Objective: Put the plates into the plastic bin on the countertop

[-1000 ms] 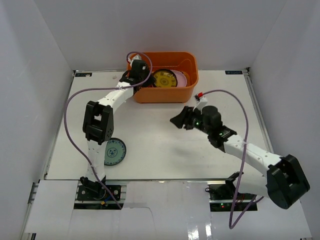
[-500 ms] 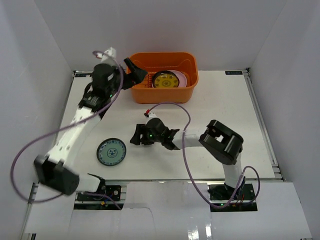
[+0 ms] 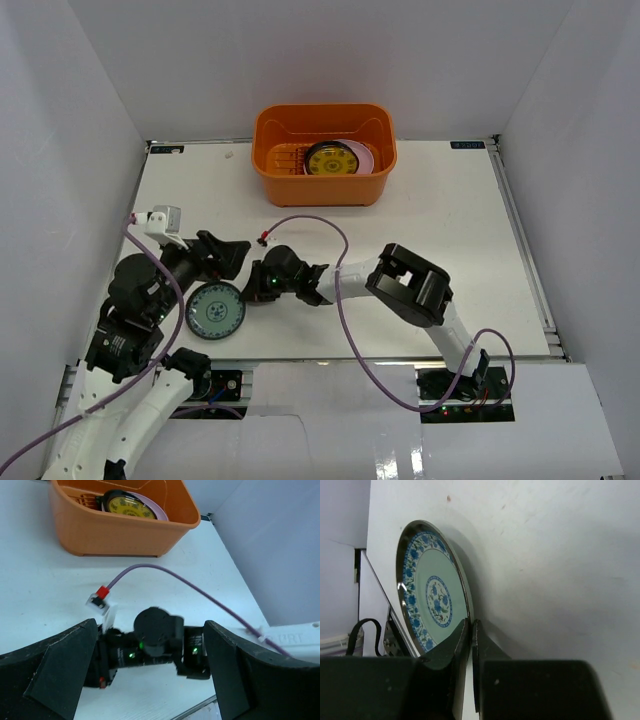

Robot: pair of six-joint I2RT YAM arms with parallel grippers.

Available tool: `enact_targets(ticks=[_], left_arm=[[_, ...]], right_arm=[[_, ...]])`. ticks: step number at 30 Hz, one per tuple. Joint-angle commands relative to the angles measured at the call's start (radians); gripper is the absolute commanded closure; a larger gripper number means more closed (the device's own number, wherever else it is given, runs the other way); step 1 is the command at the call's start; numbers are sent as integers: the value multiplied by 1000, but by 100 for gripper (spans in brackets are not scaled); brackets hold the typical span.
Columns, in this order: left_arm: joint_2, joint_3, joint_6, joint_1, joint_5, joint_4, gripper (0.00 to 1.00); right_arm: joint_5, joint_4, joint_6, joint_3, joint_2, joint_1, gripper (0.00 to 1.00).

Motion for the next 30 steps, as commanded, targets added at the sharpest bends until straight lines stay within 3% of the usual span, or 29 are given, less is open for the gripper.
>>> enact_targets(ticks=[1,4,8,13,20,22,25,26,30], left_arm=[[-52,31,38,0,-18,-60,2],[-64,31,55,0,4,-60,2],[-85,-39,61,-1,28,-11,2],[-87,-183,36,-1,91,69,2],[-33,-213,53,-6,70,95,2],[-21,-205,56,-7,70,97,2],[-6,-185,56,-6,67,103,2],[-1,-173,55,-7,64,104,2],[23,-133,41,-7,96,129,2]], right_arm=[[36,49,-24,-25,-196,-82,92],[84,10,-94,-48,-363,-218,92],[148,-141,-212,31,-440,-396,92],[138,-313,-263,258,-316,-594,92],[93,-448,-245,520,-88,-711,92],[64,-497,-263,593,-63,-722,50],[43,-465,-289,563,-126,-725,3],[33,-444,-299,553,-179,-724,10],[-6,-386,-351,463,-349,-725,10]])
